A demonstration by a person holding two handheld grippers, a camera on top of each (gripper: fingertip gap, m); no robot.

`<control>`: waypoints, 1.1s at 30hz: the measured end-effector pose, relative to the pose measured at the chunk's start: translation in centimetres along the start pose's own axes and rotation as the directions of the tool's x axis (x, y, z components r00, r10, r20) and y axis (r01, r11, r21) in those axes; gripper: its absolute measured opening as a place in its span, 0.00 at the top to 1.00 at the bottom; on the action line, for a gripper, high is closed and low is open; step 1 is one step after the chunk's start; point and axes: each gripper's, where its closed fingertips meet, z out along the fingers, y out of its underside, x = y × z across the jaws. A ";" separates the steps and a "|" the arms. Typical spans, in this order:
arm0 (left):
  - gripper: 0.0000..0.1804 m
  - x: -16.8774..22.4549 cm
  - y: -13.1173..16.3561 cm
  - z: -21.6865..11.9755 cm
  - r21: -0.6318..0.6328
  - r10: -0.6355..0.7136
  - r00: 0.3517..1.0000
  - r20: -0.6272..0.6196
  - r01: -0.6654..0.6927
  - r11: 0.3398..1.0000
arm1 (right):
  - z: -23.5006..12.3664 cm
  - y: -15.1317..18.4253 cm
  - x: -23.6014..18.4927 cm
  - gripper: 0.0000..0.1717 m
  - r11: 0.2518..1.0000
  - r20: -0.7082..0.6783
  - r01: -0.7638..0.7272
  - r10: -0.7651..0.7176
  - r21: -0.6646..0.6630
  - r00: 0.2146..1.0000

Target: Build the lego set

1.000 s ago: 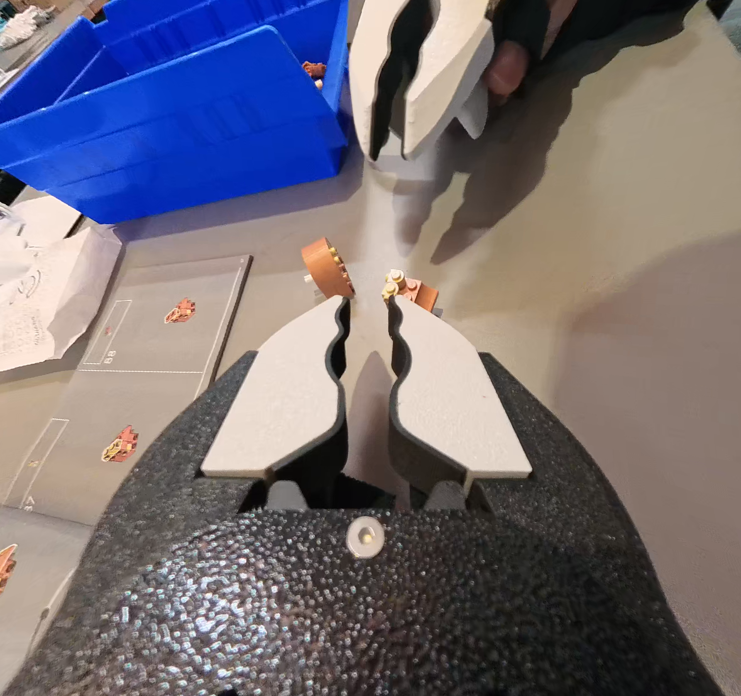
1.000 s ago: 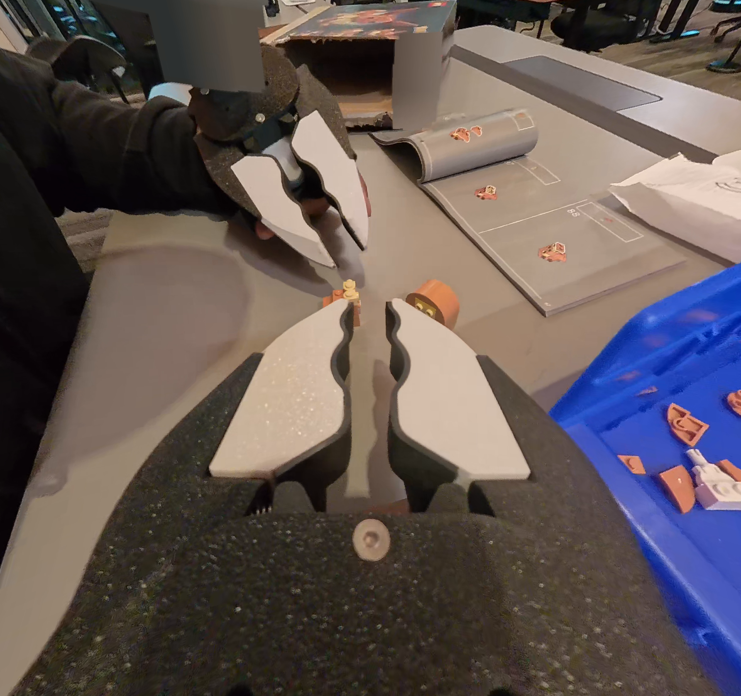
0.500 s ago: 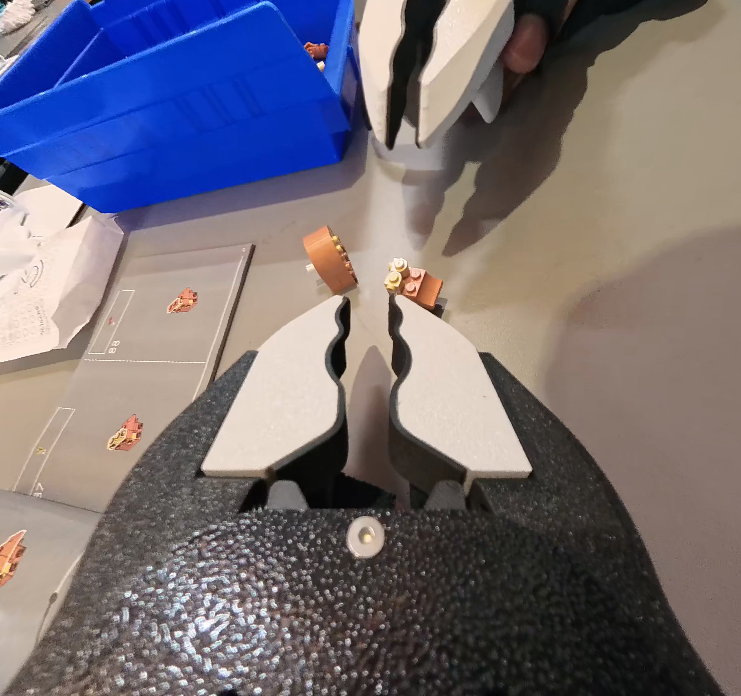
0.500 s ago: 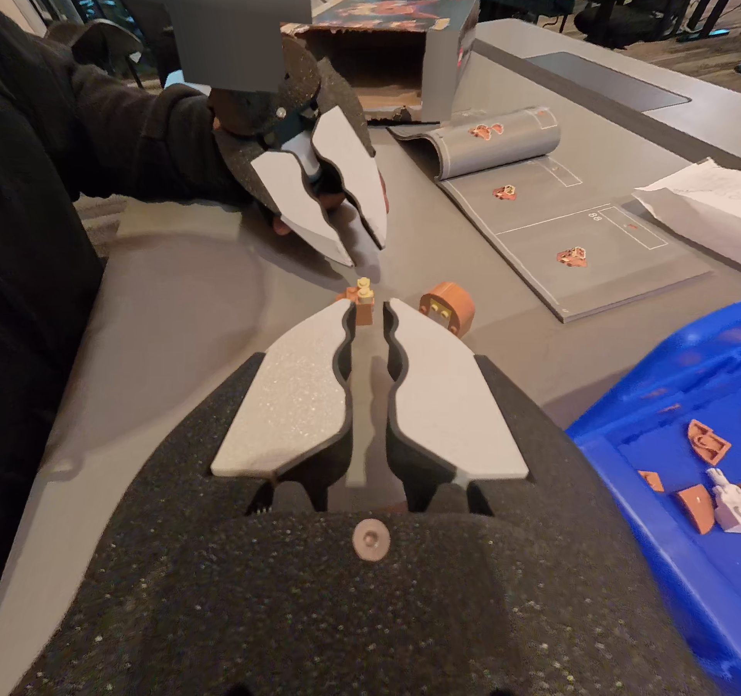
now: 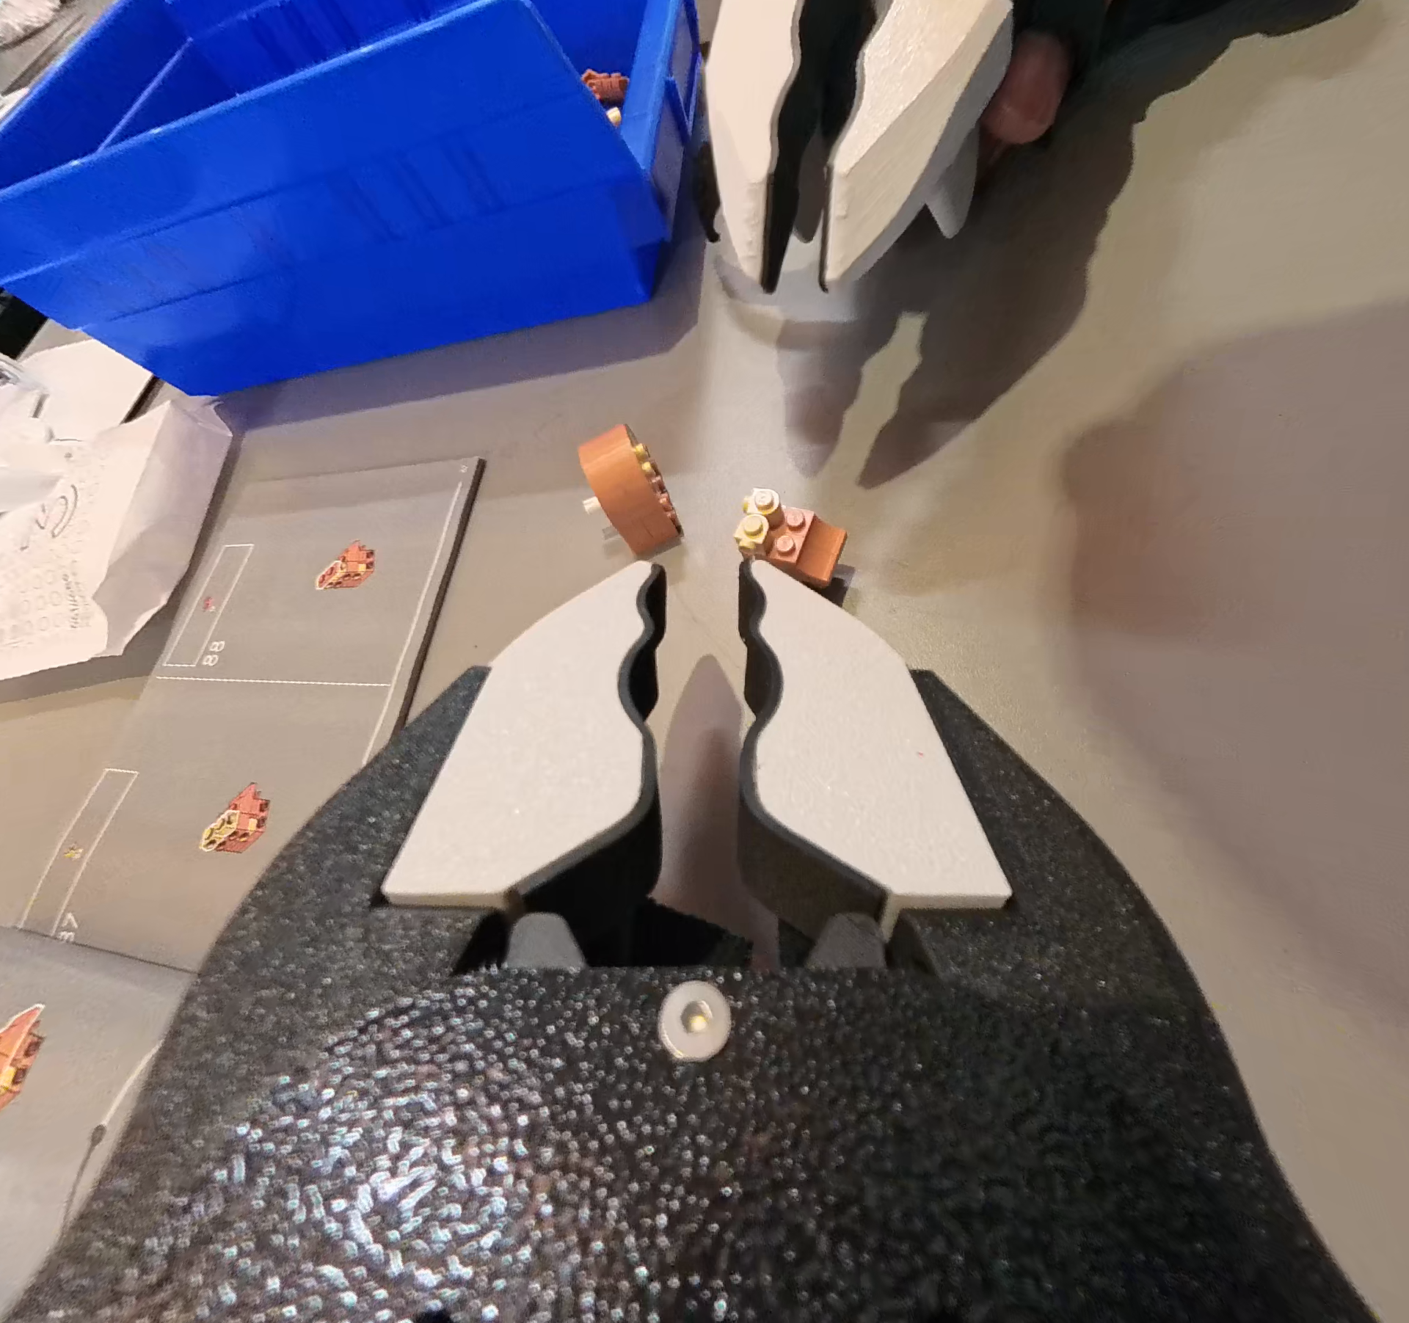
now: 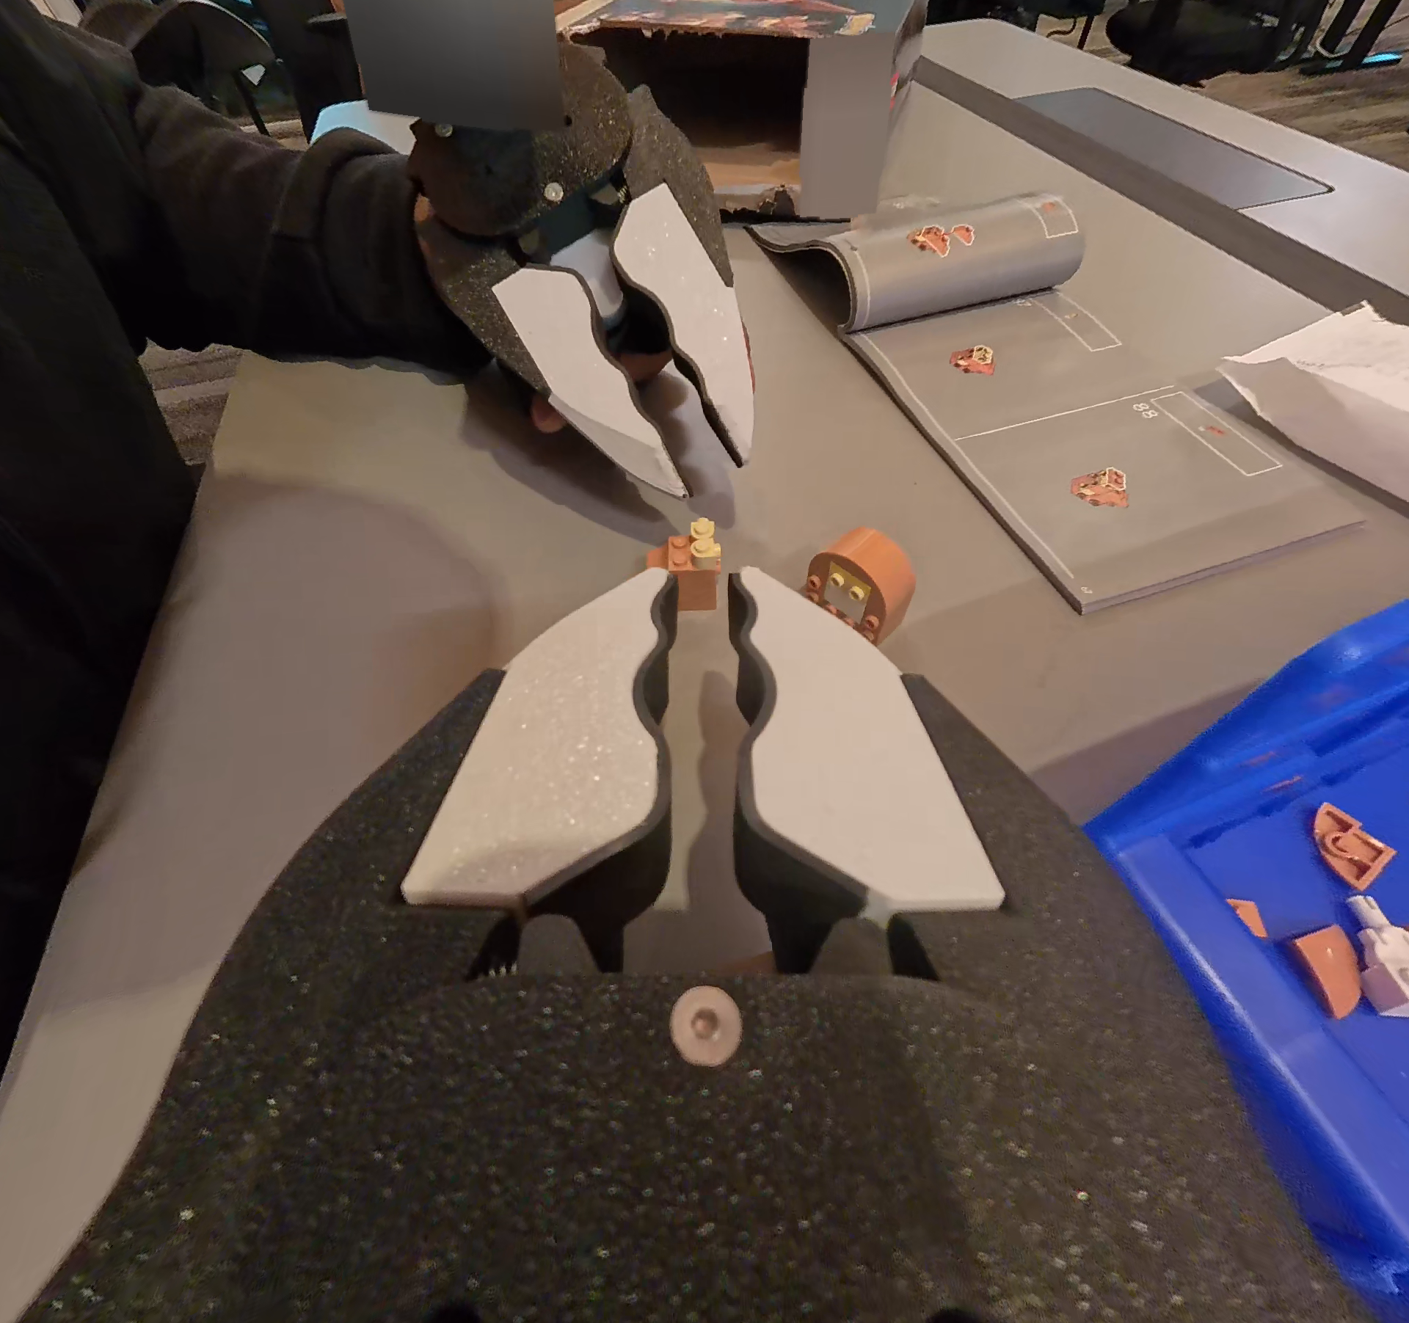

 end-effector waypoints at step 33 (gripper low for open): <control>0.90 0.2 0.1 0.0 -0.007 0.020 1.000 0.002 -0.020 1.000 | 0.2 0.1 -0.3 0.92 1.000 -0.002 0.019 -0.019 -0.010 1.000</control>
